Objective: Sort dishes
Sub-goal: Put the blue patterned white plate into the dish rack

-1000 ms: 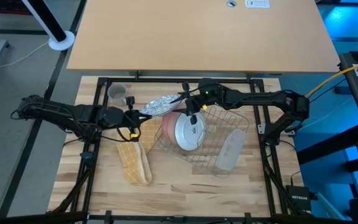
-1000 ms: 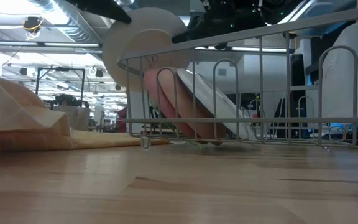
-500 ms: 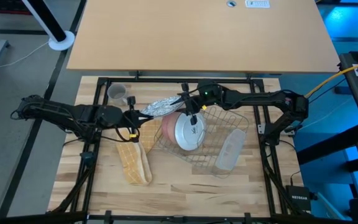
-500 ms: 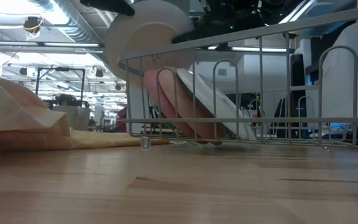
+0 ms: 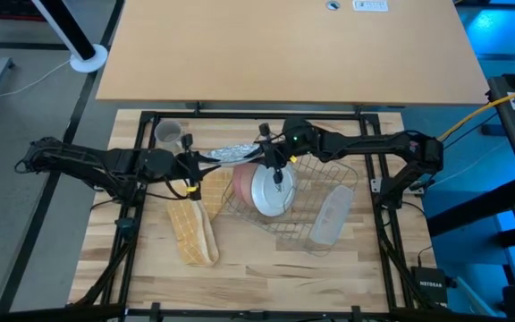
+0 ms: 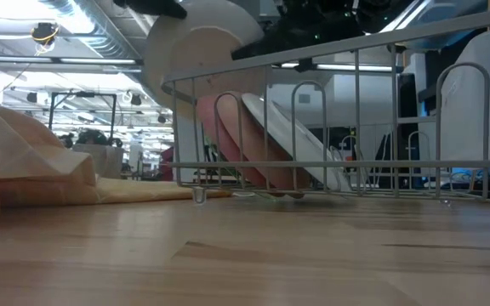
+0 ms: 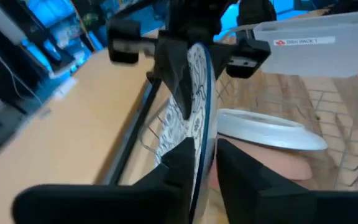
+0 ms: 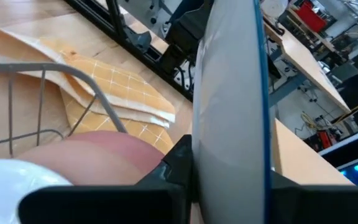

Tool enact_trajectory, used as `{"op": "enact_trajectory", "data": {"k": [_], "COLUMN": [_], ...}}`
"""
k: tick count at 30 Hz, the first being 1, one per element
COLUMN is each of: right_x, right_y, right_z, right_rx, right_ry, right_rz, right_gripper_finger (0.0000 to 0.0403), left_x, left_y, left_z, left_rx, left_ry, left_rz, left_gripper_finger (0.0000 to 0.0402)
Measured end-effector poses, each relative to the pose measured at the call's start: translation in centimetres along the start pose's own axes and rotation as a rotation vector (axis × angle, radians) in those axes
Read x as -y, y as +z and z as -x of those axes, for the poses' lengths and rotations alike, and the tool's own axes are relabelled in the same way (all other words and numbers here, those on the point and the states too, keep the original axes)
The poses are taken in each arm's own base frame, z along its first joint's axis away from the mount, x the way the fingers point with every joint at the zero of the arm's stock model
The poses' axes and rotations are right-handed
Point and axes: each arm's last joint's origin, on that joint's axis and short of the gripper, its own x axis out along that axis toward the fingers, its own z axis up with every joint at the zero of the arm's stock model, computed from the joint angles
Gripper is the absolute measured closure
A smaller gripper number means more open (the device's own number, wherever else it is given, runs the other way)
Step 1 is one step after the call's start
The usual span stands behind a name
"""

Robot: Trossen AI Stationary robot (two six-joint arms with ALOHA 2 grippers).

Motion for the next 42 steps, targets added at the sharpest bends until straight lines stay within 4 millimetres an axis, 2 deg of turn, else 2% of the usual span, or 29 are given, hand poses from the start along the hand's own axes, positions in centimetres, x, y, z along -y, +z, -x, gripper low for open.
{"op": "enact_trajectory", "data": {"k": [6, 12, 16, 21, 28, 36, 42], "right_x": [0.1, 0.9, 1.2, 1.0, 0.9, 1.1, 1.3], "right_y": [0.8, 1.8, 2.7, 3.2, 3.1, 3.1, 3.1], "right_z": [-0.1, -0.1, -0.1, -0.2, -0.2, -0.2, -0.1], "right_rx": [0.038, 0.064, 0.068, 0.042, 0.02, 0.001, -0.031], "right_ry": [-0.036, -0.034, -0.024, -0.013, -0.005, -0.037, -0.082], "right_rz": [0.024, 0.035, 0.039, 0.034, 0.011, -0.03, -0.041], "right_gripper_finger": [0.0357, 0.0358, 0.035, 0.0357, 0.0347, 0.0326, 0.0287], "left_x": [-0.1, 0.3, 0.4, 0.4, 0.5, 0.5, 0.5], "left_y": [-0.4, -1.0, -1.5, -1.7, -1.7, -1.7, -1.7], "left_z": [-0.7, -2.3, -3.3, -3.6, -3.5, -3.5, -3.5], "left_rx": [-0.034, -0.095, -0.136, -0.164, -0.17, -0.167, -0.171], "left_ry": [0.004, 0.017, 0.03, 0.072, 0.079, 0.08, 0.09], "left_rz": [0.118, 0.065, -0.01, -0.072, -0.164, -0.133, -0.108], "left_gripper_finger": [0.0296, 0.0253, 0.0243, 0.027, 0.0367, 0.037, 0.0371]}}
